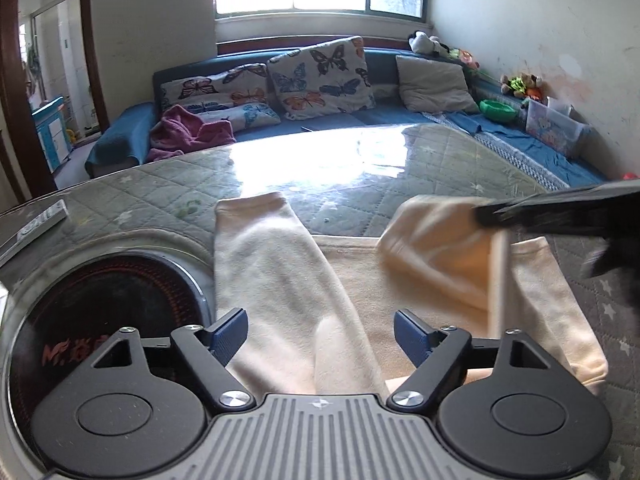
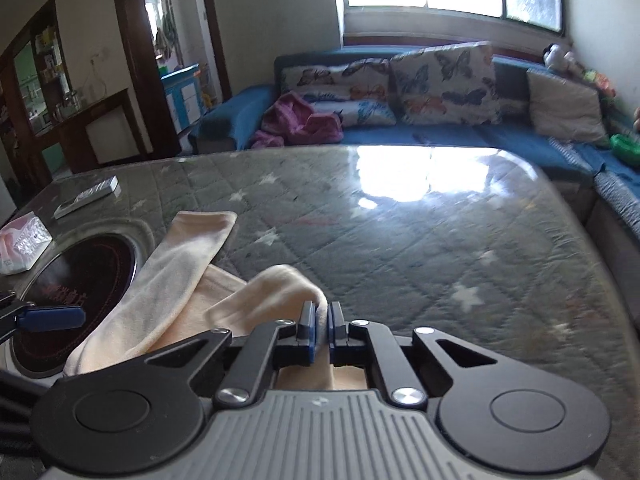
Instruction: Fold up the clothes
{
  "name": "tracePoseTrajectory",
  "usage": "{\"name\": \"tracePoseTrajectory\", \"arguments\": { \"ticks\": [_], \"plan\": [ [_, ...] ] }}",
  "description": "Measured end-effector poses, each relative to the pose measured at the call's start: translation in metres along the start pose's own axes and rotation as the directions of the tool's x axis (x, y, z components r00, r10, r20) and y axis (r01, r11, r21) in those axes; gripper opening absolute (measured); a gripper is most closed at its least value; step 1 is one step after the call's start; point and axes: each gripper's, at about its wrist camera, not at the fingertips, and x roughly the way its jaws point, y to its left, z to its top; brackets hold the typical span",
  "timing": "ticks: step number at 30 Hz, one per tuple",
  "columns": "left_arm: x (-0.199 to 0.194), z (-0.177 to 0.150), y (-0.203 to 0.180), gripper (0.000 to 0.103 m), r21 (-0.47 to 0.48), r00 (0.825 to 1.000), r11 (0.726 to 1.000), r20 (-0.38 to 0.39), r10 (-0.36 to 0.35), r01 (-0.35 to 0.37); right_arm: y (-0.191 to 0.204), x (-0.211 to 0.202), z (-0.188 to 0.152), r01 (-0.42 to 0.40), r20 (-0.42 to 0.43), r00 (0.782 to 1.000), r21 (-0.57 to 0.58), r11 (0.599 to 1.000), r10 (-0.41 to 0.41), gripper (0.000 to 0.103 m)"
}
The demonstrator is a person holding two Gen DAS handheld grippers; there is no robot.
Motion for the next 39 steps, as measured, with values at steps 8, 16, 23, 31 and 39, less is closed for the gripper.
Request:
{"name": "tracePoseTrajectory", "arguments": {
  "ticks": [8, 16, 23, 31, 39],
  "plan": [
    [0.007, -0.007, -0.001, 0.045, 0.023, 1.0, 1.0, -0.019, -0.009, 0.009, -0.045, -0.103, -0.027, 0.147, 0.14, 0.978, 0.068, 0.987, -0.155, 0.003],
    [-0.003, -0.014, 0.001, 0.017, 0.014, 1.0, 1.0, -0.003, -0.012, 0.012, -0.085, -0.174, -0.095, 0.338, 0.119, 0.926, 0.164, 0.927, -0.358, 0.002],
    [-0.015, -0.019, 0.008, 0.01, 0.01, 1.0, 1.0, 0.001, 0.013, -0.013, -0.107, -0.165, -0.129, 0.306, 0.025, 0.947, 0.223, 0.926, -0.319, 0.012],
    [-0.021, -0.019, 0.012, 0.011, 0.01, 1.0, 1.0, -0.005, 0.029, -0.029, -0.117, -0.106, -0.129, 0.285, -0.05, 0.958, 0.242, 0.927, -0.281, 0.036],
    [-0.021, -0.019, 0.015, 0.008, -0.002, 1.0, 1.0, 0.0, 0.023, -0.023, -0.112, -0.12, -0.136, 0.29, -0.002, 0.956, 0.192, 0.938, -0.295, 0.008]
  ]
}}
